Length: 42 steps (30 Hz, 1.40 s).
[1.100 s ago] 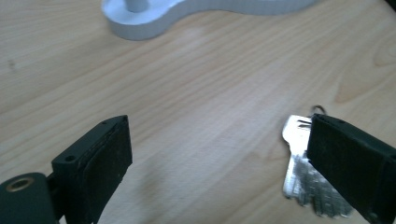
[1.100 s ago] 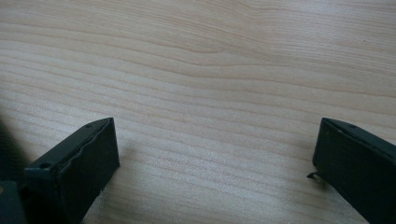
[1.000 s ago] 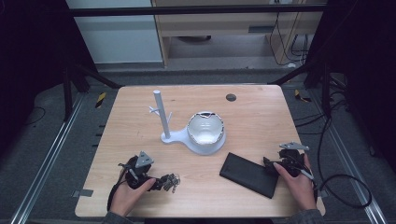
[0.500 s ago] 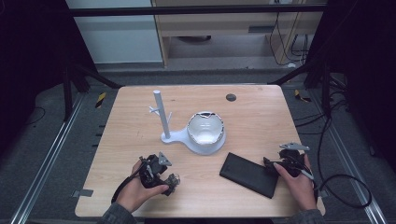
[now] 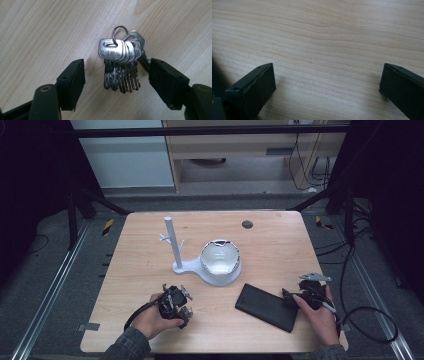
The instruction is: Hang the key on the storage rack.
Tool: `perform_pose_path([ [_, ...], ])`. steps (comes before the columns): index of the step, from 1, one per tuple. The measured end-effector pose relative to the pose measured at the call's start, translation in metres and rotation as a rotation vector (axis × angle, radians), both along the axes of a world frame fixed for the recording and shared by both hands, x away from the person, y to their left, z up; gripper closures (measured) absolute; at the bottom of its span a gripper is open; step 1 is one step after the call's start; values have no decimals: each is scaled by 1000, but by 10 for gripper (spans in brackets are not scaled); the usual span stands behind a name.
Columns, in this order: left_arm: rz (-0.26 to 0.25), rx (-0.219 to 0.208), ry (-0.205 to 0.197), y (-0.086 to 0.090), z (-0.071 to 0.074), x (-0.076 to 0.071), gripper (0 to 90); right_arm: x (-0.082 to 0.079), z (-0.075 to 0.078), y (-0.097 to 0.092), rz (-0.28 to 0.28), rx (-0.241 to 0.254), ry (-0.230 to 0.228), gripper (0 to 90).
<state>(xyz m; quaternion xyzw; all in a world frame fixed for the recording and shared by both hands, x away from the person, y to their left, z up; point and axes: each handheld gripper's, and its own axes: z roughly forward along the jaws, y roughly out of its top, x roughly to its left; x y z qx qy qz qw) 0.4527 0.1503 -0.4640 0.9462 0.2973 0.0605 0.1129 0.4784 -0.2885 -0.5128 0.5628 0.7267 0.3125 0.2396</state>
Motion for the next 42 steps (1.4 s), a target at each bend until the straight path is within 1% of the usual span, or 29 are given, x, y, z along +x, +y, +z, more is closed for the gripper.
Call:
perform_pose_path([
  [3,3,3,10,2,-1,1,333,0,0,0,0,0,0,4],
  [5,8,0,14,3,-1,2,362,0,0,0,0,0,0,4],
  [6,15,-8,23,4,-1,3,371,0,0,0,-1,-1,-1,4],
  [10,4,-7,41,4,-3,2,421,0,0,0,-1,-1,-1,5],
  [14,-1,-6,46,2,-3,2,455,0,0,0,-1,-2,-1,4],
  [16,-6,-5,45,1,-2,3,499,0,0,0,0,-1,-1,5],
  [18,-15,-3,44,0,-1,2,592,0,0,0,-1,-1,-1,5],
  [19,-15,-3,44,0,-1,2,624,0,0,0,-1,-1,-1,5],
  [20,-29,1,38,-1,-1,1,670,0,0,0,-1,-1,-1,5],
  [22,-37,7,30,-2,0,0,700,0,0,0,-1,-1,-1,5],
  [24,-42,1,24,-2,2,-1,728,0,0,0,-1,-1,-1,5],
  [25,-42,1,24,-2,2,-1,782,0,0,0,-1,-1,-1,5],
  [26,-48,-10,25,-2,5,-2,828,0,0,0,-1,-1,-1,5],
  [27,-54,-1,27,-1,5,-2,831,0,0,0,0,-4,-1,5],
  [29,-54,5,26,-1,5,-1,836,0,0,0,-2,-3,-1,5],
  [31,-52,-2,37,0,5,1,839,-1,0,1,-2,-3,0,5],
  [33,-49,-4,32,1,5,2,843,-1,0,1,-3,-2,-1,5],
  [34,-47,-10,38,2,6,3,844,-1,0,1,-2,-3,0,5],
  [35,-38,-24,36,3,8,4,848,-1,0,1,-2,-3,0,5],
  [37,-37,-9,13,5,11,4,882,-1,0,1,-2,-3,0,5],
  [38,-35,-10,12,5,12,4,894,-1,0,1,-2,-3,0,5],
  [39,-38,-18,20,6,13,5,894,-1,0,1,-2,-3,0,5],
  [41,-37,-5,19,5,11,5,894,-1,0,1,-2,-3,0,5],
  [42,-37,-5,19,5,11,5,894,-1,0,1,-3,-2,0,5],
])
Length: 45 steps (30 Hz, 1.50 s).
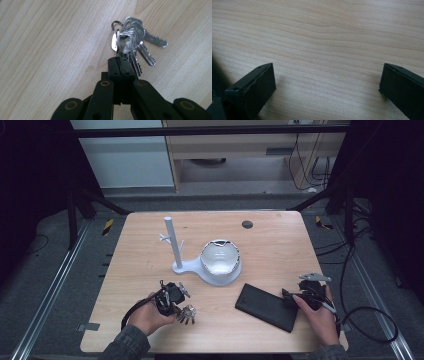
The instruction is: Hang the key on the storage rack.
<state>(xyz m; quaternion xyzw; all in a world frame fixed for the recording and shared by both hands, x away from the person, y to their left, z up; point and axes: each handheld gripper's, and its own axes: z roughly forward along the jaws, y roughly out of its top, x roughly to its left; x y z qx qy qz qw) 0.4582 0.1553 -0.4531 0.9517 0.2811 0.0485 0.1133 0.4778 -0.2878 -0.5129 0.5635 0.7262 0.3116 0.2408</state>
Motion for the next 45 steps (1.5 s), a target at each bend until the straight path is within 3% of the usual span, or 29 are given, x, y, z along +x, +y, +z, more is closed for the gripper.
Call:
perform_pose_path([
  [6,-11,14,5,-2,-7,3,895,0,0,0,0,0,1,5],
  [14,0,-28,-8,1,-13,4,878,-1,0,1,1,0,1,5],
  [20,-5,-30,-32,0,-10,3,896,-1,0,1,1,-1,1,5],
  [29,-21,-36,-56,6,28,1,898,-1,0,1,2,2,1,4],
  [32,-37,-41,-75,8,54,1,898,-1,0,1,4,2,1,5],
  [33,-37,-41,-75,8,54,1,898,-1,0,1,4,2,1,5],
  [34,-39,-29,-97,9,69,3,898,-1,0,2,5,1,0,5],
  [35,-39,-29,-97,9,69,3,898,-1,0,2,5,1,0,5],
  [39,-33,-14,-123,13,97,9,898,-1,0,2,4,2,1,4],
  [45,-14,-22,-137,21,118,14,898,-1,0,2,4,2,1,4],
])
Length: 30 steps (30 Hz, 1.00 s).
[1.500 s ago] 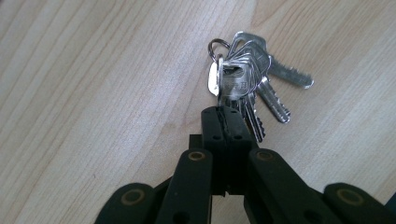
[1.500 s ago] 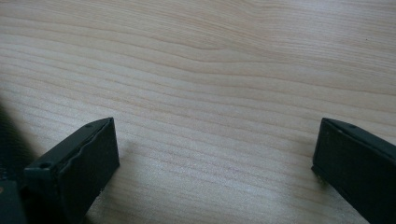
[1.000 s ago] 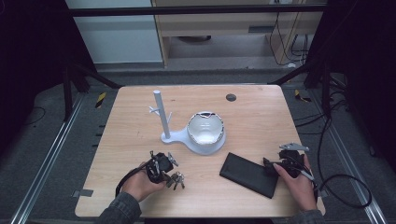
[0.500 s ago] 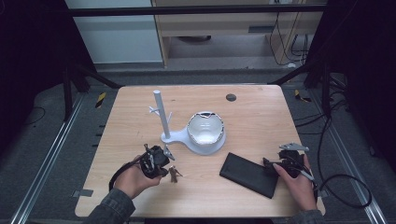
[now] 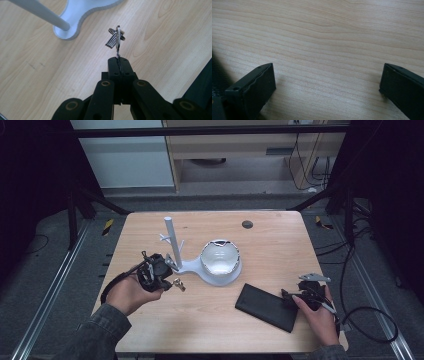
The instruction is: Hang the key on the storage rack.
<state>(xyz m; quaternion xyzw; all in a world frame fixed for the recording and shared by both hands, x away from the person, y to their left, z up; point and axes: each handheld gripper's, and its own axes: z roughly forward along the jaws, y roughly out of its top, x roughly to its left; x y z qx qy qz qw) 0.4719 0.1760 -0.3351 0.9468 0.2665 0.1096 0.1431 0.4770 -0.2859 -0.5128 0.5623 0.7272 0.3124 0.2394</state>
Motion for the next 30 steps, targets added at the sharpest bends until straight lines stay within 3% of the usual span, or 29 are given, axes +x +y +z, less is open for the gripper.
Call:
perform_pose_path([
  [6,20,-20,-19,14,25,5,898,0,0,0,0,-2,0,4],
  [14,48,-13,-37,25,50,10,898,0,0,0,-2,-7,1,3],
  [23,92,-9,-39,38,64,20,898,0,0,0,-2,-6,1,3],
  [30,89,-4,-45,39,70,22,898,0,0,0,-1,-7,2,3],
])
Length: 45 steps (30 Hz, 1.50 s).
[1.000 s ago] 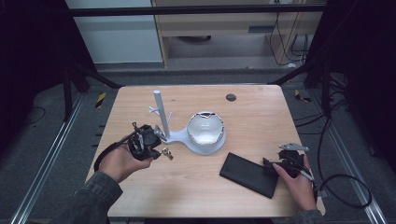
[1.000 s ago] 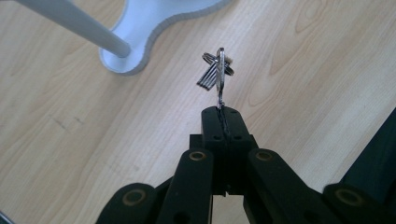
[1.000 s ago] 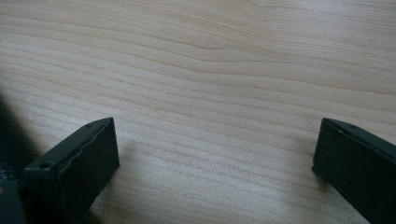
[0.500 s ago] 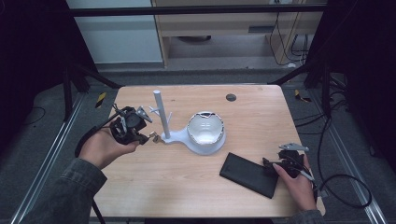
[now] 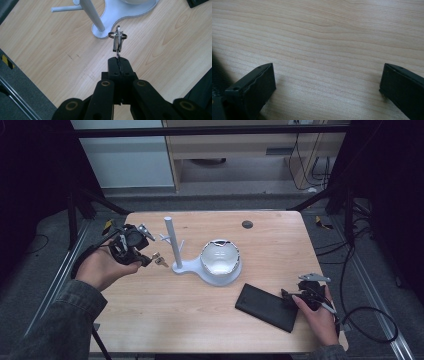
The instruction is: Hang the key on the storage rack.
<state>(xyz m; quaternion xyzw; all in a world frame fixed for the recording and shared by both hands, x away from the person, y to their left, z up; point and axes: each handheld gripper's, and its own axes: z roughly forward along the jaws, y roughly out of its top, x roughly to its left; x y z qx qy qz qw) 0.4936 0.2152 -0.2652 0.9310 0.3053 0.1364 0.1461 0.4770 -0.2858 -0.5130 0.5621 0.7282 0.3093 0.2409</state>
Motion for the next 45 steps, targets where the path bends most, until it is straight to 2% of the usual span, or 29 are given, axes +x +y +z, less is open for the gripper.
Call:
perform_pose_path([
  [28,17,17,-3,0,19,11,898,0,0,0,0,0,-3,3],
  [40,26,22,-7,-2,20,19,898,0,0,0,0,0,-3,4],
  [45,45,28,-12,-3,22,25,898,0,0,0,0,0,-3,4],
])
